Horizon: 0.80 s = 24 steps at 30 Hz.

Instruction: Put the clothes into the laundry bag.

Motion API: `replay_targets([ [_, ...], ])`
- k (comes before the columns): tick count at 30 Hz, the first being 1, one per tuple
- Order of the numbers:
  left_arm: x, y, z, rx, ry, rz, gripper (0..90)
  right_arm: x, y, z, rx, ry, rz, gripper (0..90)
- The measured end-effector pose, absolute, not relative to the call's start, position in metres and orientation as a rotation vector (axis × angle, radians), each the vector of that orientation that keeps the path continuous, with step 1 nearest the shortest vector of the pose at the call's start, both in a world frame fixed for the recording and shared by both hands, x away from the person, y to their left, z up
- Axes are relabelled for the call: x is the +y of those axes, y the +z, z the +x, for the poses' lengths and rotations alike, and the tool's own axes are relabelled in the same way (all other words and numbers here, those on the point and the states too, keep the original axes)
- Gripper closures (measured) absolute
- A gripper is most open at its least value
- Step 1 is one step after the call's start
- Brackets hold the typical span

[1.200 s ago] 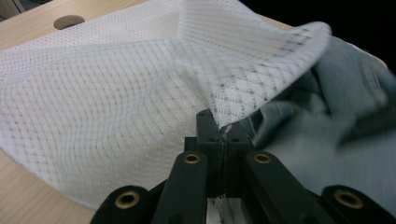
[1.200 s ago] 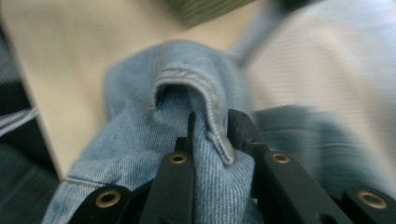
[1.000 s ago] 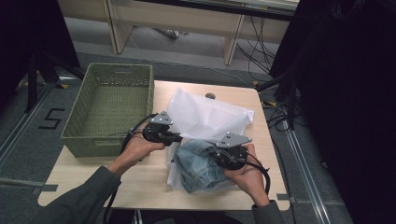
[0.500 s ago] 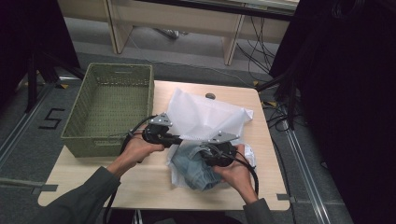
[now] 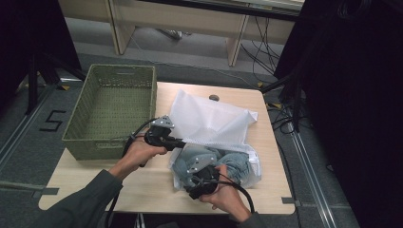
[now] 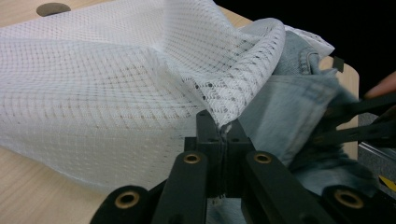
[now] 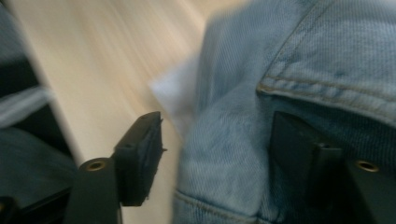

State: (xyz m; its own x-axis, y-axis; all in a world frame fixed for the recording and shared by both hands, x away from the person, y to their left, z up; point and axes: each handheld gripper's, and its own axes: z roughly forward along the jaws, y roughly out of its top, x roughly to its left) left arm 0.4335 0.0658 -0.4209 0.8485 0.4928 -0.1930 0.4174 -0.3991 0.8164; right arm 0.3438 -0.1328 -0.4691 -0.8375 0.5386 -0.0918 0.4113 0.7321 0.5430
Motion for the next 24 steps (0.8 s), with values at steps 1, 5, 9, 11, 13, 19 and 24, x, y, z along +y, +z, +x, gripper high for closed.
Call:
replay_targets([
  [1, 0.066, -0.421, 0.434, 0.666, 0.097, 2.042, 88.1, -0.133, -0.469, 0.344, 2.692, 0.759, 0.751, 43.2],
  [5, 0.067, -0.420, 0.433, 0.651, 0.090, 2.041, 88.1, -0.133, -0.472, 0.353, 2.655, 0.732, 0.753, 69.8],
  [9, 0.063, -0.411, 0.428, 0.632, 0.099, 2.025, 88.2, -0.151, -0.438, 0.361, 2.476, 0.896, 0.814, 77.6],
  [11, 0.063, -0.407, 0.426, 0.619, 0.102, 2.021, 88.2, -0.159, -0.420, 0.368, 2.427, 0.912, 0.819, 78.1],
  [13, 0.062, -0.404, 0.428, 0.581, 0.116, 2.013, 88.1, -0.162, -0.412, 0.378, 2.394, 0.923, 0.840, 78.2],
  [19, 0.066, -0.412, 0.431, 0.641, 0.096, 2.029, 88.1, -0.158, -0.449, 0.406, 2.411, 0.844, 0.923, 76.5],
  [24, 0.069, -0.426, 0.434, 0.677, 0.091, 2.044, 86.4, -0.151, -0.476, 0.409, 2.454, 0.822, 0.939, 67.5],
])
